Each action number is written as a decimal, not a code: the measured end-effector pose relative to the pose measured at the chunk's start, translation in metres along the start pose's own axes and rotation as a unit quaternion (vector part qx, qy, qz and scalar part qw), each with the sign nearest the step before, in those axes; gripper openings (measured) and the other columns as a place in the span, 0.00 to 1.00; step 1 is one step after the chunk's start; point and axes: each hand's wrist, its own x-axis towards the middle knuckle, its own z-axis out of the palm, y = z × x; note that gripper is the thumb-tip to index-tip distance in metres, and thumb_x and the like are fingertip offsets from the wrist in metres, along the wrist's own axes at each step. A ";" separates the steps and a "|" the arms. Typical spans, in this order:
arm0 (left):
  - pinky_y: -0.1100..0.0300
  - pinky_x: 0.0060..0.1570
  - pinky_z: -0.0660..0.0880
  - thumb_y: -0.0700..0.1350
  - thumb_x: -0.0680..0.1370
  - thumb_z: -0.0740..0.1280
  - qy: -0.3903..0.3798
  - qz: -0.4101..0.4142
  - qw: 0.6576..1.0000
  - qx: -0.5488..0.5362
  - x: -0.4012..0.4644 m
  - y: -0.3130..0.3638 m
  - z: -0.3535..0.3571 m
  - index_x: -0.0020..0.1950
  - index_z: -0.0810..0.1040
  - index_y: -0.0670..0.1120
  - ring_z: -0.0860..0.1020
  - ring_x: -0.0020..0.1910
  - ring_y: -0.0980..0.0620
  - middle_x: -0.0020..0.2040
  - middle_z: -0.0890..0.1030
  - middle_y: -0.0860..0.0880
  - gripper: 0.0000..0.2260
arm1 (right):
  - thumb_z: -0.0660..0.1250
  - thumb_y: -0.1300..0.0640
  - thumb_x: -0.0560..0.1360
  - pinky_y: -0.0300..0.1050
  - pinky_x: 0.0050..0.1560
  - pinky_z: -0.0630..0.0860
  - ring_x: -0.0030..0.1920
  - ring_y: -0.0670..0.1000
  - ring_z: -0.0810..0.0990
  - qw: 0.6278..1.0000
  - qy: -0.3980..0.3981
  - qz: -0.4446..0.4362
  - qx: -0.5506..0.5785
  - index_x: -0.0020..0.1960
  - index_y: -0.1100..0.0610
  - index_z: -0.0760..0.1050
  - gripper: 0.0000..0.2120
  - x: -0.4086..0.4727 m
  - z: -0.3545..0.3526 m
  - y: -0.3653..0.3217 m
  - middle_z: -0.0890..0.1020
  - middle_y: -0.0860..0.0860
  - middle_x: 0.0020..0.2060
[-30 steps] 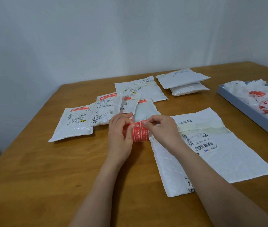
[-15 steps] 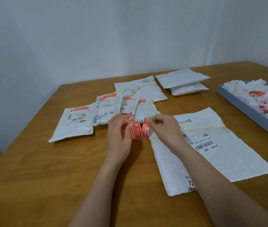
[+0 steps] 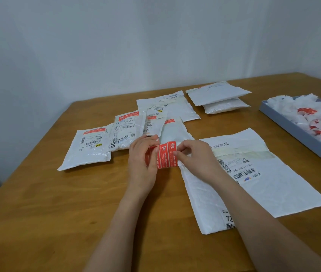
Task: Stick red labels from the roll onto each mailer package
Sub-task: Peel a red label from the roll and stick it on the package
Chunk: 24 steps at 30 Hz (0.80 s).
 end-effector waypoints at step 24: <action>0.78 0.54 0.62 0.38 0.80 0.62 0.009 -0.049 0.998 -0.030 -0.001 0.005 -0.001 0.50 0.72 0.51 0.71 0.58 0.60 0.57 0.79 0.52 0.07 | 0.68 0.55 0.77 0.37 0.44 0.74 0.44 0.47 0.80 0.991 0.075 0.064 0.090 0.48 0.57 0.79 0.06 0.007 0.001 0.006 0.81 0.48 0.41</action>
